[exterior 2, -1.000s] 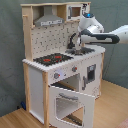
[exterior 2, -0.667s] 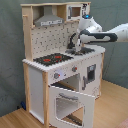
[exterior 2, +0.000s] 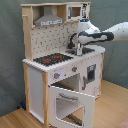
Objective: Play with the kitchen
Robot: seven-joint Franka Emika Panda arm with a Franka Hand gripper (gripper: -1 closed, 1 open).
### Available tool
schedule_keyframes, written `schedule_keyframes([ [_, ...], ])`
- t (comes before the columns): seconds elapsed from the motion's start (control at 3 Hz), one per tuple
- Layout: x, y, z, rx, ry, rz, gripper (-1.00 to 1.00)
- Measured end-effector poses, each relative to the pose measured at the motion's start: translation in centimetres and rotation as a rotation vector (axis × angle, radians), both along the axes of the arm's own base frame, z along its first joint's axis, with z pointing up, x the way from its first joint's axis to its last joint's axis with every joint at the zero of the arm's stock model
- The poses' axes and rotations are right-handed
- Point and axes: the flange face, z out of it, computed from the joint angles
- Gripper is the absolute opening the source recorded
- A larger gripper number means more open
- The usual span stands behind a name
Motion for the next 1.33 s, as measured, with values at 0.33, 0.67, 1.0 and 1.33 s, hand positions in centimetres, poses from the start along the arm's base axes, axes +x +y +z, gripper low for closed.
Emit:
schedule_keyframes([
  [0.33, 1.3, -1.2, -1.3, 0.024, 0.04, 0.008, 1.0],
  [0.67, 2.2, -0.7, -2.2, 0.046, 0.072, 0.041, 1.0],
  [1.0, 2.6, -0.1, -2.5, 0.058, 0.106, 0.122, 1.0],
  [1.33, 2.6, 0.1, -2.6, 0.058, 0.107, 0.125, -1.0],
])
